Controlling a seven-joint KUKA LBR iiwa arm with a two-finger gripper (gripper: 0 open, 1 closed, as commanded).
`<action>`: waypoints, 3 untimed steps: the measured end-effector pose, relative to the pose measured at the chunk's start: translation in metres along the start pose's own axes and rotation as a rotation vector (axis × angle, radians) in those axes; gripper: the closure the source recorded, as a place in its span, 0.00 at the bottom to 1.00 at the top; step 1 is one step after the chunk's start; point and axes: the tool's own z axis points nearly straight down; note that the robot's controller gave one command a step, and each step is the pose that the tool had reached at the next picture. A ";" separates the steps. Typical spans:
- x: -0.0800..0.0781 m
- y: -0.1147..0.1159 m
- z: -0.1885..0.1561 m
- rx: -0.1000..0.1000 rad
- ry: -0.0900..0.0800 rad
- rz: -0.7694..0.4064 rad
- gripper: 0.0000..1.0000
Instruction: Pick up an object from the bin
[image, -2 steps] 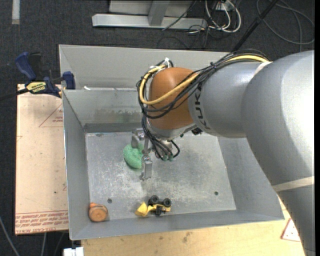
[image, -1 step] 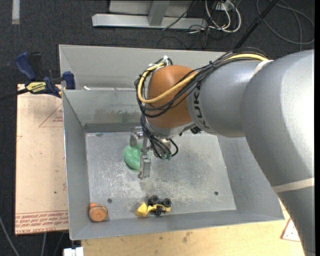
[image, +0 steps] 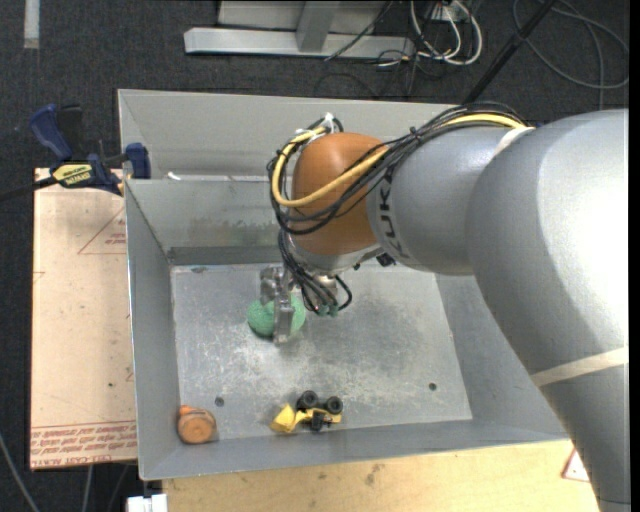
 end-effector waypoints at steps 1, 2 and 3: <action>0.000 0.000 0.000 0.000 0.000 0.000 1.00; 0.001 0.000 -0.004 0.001 0.005 0.000 1.00; 0.003 0.000 -0.021 0.003 0.015 0.000 1.00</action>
Offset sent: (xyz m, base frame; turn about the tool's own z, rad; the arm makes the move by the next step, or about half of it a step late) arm 0.0000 0.0002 0.0651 0.0000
